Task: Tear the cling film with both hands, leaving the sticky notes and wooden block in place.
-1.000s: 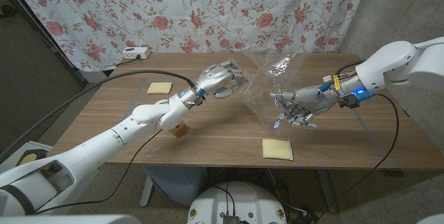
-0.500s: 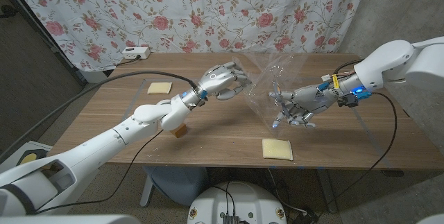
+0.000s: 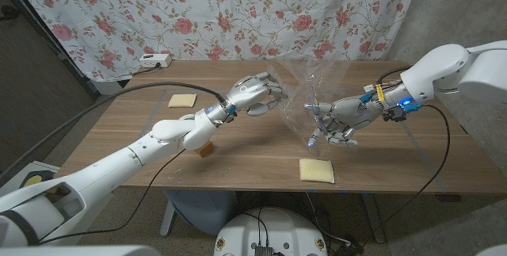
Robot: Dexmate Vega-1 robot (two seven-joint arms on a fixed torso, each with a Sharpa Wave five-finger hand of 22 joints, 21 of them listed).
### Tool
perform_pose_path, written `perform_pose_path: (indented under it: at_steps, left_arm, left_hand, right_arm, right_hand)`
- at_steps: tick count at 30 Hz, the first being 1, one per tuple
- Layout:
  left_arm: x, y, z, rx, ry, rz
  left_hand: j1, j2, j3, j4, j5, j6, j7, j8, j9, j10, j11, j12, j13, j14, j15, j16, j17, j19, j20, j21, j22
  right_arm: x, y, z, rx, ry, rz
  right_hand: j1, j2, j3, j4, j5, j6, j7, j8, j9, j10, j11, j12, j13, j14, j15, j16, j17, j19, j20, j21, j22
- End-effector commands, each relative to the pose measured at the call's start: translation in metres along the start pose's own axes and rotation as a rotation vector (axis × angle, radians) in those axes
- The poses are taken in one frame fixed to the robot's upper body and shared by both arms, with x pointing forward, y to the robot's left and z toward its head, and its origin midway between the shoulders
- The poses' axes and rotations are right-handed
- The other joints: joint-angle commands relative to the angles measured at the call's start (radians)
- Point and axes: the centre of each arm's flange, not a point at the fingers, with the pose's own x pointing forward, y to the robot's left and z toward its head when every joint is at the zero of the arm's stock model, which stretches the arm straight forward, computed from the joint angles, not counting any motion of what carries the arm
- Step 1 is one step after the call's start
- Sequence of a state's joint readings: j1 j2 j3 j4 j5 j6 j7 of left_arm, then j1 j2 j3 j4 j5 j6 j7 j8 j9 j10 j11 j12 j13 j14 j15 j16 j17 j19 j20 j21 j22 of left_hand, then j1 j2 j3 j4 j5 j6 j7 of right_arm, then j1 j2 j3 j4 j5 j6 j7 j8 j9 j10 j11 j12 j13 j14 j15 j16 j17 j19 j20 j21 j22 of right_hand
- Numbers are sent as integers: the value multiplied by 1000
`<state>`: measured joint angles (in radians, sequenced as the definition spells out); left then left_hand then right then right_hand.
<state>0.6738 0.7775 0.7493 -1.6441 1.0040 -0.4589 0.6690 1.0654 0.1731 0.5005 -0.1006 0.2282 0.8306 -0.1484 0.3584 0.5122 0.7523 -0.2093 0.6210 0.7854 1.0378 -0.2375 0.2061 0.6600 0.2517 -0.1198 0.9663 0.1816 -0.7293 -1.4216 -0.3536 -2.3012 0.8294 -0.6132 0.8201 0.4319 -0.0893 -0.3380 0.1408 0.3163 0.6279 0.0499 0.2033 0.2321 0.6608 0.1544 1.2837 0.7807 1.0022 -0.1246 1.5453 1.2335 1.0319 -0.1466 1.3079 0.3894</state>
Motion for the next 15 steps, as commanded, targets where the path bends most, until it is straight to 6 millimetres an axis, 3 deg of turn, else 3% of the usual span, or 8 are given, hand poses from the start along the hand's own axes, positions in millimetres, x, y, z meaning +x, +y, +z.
perform_pose_path:
  at_steps: [1, 15]
  left_arm:
    - [-5, 2, 3, 7, -26, -5]
    - [-15, 5, 7, 31, -55, -27]
  left_hand:
    - [-11, -3, 8, -1, -3, 8, 4, 0, 5, 8, 1, 1, 4, 2, 2, -3, 1, -2, -4, 8, 1]
    - [-12, -3, 8, -1, -2, 8, 6, -2, 5, 9, 1, 1, 7, 3, 2, -3, 1, -2, -5, 9, 1]
  right_arm:
    - [14, 3, 4, -9, 29, 57]
    - [26, 3, 11, -19, 73, 98]
  right_hand:
    - [4, -9, 1, -3, 9, -133, 137, 1, 0, 118, -98, 3, 6, -43, -63, -1, 2, 19, -73, -5, 4]
    - [-3, -13, 3, 0, 25, -137, 136, 5, -4, 117, -100, 3, 3, -41, -63, -1, 2, 20, -73, -10, 2]
